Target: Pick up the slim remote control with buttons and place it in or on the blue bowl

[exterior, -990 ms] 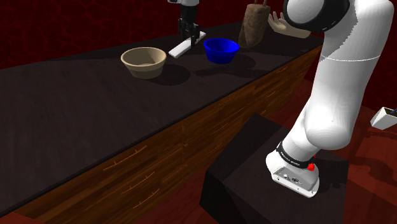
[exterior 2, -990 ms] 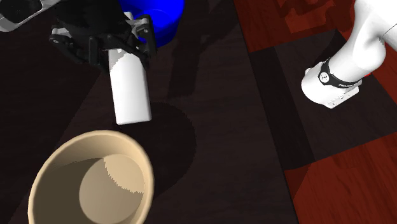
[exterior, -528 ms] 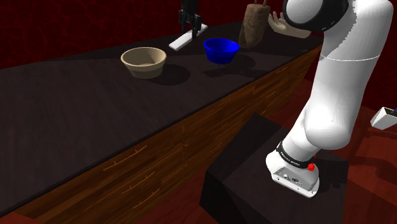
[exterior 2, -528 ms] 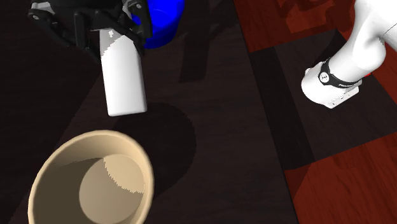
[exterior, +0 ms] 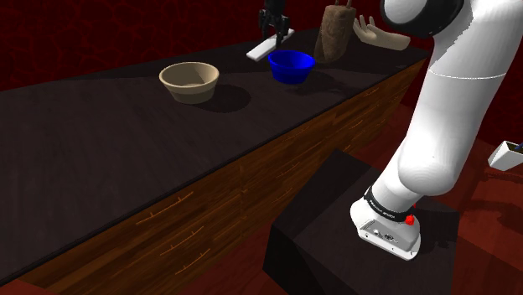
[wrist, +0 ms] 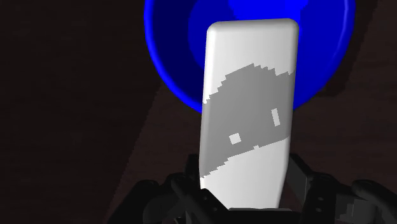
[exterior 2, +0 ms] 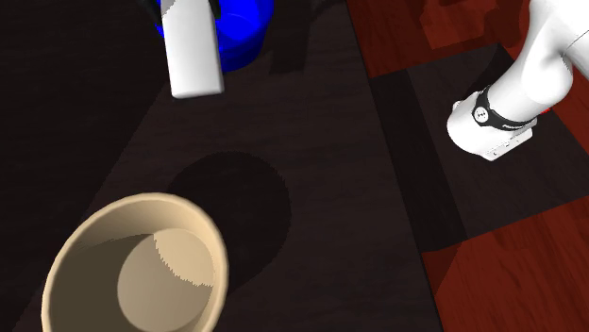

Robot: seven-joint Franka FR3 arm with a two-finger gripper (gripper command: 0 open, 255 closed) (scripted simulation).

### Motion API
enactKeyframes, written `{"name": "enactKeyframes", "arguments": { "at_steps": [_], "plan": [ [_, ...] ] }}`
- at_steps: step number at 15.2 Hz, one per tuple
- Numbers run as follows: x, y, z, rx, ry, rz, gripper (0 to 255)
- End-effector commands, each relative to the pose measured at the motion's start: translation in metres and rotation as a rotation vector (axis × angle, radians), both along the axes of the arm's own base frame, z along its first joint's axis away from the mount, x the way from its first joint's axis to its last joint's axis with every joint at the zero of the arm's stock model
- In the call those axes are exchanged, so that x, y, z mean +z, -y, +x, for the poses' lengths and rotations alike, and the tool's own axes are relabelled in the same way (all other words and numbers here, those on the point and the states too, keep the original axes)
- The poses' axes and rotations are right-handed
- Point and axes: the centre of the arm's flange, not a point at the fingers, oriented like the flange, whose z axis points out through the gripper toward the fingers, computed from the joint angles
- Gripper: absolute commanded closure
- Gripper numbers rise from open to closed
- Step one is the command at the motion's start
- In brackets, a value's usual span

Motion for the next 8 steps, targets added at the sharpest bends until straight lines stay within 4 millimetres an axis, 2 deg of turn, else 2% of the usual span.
{"name": "enactKeyframes", "arguments": {
  "at_steps": [1,8],
  "plan": [
    [0.000,0.024,-0.007,0.001,0.001,0.000,255],
    [0.001,0.113,-0.035,0.001,0.001,0.000,255]
  ]
}}
